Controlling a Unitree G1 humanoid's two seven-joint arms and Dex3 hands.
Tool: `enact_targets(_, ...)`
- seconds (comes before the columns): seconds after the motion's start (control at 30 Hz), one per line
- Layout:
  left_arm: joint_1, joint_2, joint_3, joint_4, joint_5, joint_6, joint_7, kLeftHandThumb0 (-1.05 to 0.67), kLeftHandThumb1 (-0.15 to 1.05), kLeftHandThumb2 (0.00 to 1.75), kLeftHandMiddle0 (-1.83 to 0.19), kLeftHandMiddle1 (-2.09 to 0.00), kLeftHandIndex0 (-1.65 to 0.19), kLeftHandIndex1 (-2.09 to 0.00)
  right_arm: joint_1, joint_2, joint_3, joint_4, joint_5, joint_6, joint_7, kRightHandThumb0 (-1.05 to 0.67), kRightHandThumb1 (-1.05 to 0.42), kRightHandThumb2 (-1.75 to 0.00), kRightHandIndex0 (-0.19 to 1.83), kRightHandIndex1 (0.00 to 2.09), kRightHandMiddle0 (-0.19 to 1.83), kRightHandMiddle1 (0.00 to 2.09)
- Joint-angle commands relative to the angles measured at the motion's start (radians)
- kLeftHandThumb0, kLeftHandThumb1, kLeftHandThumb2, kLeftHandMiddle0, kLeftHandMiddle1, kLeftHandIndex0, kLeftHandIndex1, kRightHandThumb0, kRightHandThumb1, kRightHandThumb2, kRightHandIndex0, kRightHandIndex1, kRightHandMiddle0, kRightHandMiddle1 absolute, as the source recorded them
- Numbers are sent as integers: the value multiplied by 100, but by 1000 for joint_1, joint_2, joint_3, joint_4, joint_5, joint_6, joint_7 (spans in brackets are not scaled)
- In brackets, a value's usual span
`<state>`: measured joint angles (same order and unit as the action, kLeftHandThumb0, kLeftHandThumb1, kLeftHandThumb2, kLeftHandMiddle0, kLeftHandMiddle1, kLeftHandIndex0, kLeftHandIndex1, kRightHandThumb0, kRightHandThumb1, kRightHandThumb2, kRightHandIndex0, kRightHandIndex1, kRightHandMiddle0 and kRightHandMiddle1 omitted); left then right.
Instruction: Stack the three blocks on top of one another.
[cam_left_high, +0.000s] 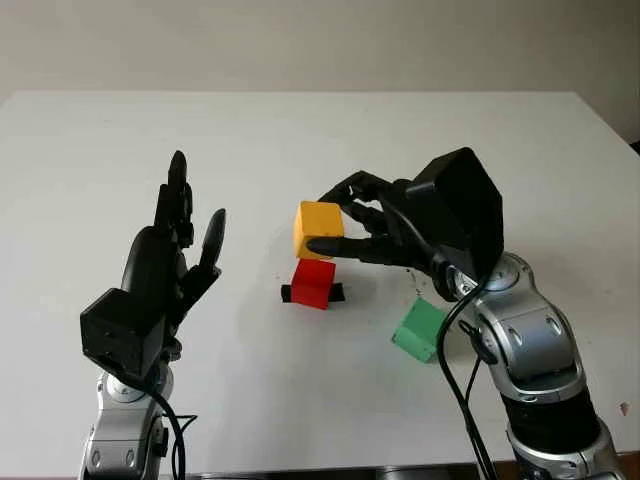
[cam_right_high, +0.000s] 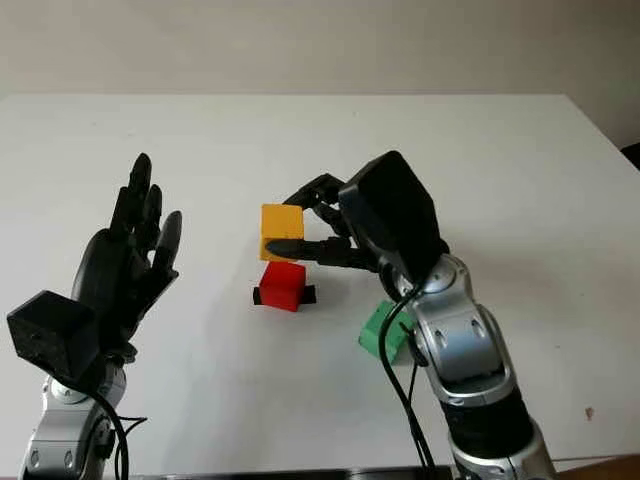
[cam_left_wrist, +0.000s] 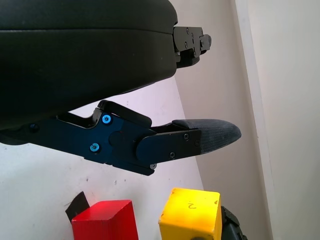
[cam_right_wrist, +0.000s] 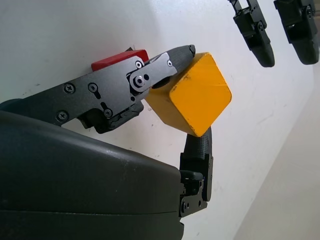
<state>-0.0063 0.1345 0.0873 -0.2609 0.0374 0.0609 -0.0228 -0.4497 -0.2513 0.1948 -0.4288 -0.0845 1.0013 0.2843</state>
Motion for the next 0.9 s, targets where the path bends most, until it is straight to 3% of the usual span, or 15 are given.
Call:
enact_targets(0.0,8,-8,-1,-31,-4,4,4,-68,105,53,10,-5,9,-5,13,7,-10,-30,9,12,-9,-38,-103,-6,18,5,12,163)
enact_targets(0.47,9,-2,1,-29,-4,1,-3,-67,105,53,10,-5,10,-5,36,12,10,-40,30,71,-47,-37,-103,-5,18,5,12,165)
enact_targets(0.87,18,-5,-2,-49,0,22,-1,-67,105,53,10,-6,9,-6,61,14,45,11,7,1,-84,-38,-101,-5,21,6,14,159)
